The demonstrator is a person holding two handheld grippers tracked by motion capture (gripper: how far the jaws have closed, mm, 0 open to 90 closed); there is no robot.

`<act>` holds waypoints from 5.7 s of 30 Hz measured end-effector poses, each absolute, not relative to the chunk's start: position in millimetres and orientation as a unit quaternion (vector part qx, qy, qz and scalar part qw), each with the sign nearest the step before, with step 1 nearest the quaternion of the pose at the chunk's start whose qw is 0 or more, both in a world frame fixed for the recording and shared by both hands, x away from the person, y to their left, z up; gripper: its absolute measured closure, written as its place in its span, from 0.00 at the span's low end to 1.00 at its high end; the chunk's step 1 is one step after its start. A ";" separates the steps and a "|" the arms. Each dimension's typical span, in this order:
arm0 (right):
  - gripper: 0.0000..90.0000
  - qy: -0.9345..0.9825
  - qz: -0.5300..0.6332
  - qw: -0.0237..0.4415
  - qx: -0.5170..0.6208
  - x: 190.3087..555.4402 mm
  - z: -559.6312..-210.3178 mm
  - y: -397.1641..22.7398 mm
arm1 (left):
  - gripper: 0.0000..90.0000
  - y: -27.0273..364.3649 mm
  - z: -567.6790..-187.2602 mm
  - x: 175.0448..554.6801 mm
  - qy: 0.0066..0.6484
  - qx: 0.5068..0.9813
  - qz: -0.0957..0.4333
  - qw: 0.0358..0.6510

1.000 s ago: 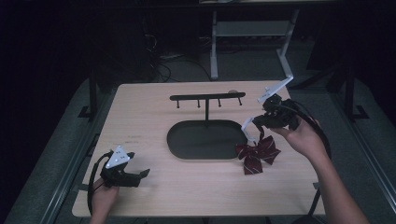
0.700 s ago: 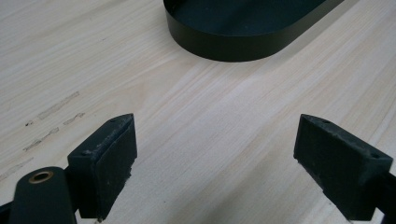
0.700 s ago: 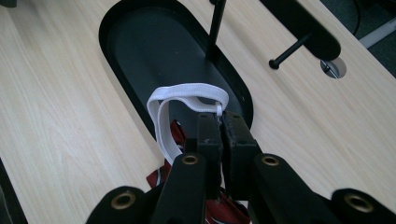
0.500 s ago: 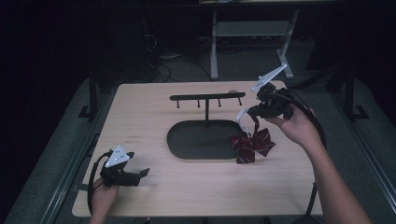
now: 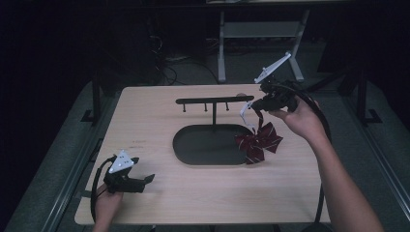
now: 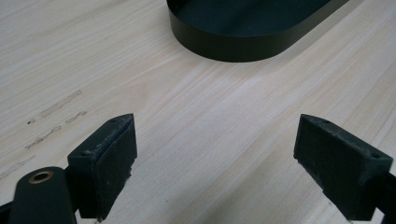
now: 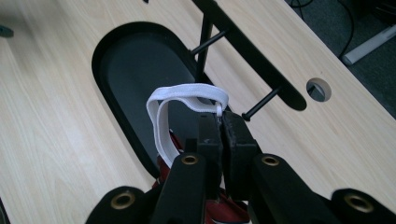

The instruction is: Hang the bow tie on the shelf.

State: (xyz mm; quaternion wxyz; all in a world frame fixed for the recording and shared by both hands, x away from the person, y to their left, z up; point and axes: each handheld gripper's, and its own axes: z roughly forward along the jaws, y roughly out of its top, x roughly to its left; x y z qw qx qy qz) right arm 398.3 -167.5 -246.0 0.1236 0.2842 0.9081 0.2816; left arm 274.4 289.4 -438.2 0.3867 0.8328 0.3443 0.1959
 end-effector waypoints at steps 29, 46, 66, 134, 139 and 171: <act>0.96 0.901 0.240 0.135 0.335 446.9 -255.7 -160.3 | 0.15 287.9 -438.3 272.9 0.341 0.834 0.193 0.389; 0.96 0.900 0.228 0.119 0.351 453.5 -276.9 -169.9 | 0.15 286.8 -438.8 272.6 0.342 0.835 0.191 0.387; 0.91 0.902 0.227 0.106 0.352 453.2 -284.5 -175.1 | 0.15 287.0 -438.4 272.9 0.339 0.838 0.191 0.383; 0.66 0.879 0.284 0.053 0.380 429.8 -321.4 -227.7 | 0.15 286.1 -439.4 271.8 0.338 0.839 0.192 0.381; 0.65 0.878 0.285 0.049 0.381 428.3 -325.0 -230.3 | 0.15 286.2 -439.7 272.1 0.338 0.839 0.191 0.381; 0.59 0.874 0.286 0.031 0.392 409.3 -347.8 -245.2 | 0.15 285.9 -439.4 271.6 0.338 0.839 0.192 0.380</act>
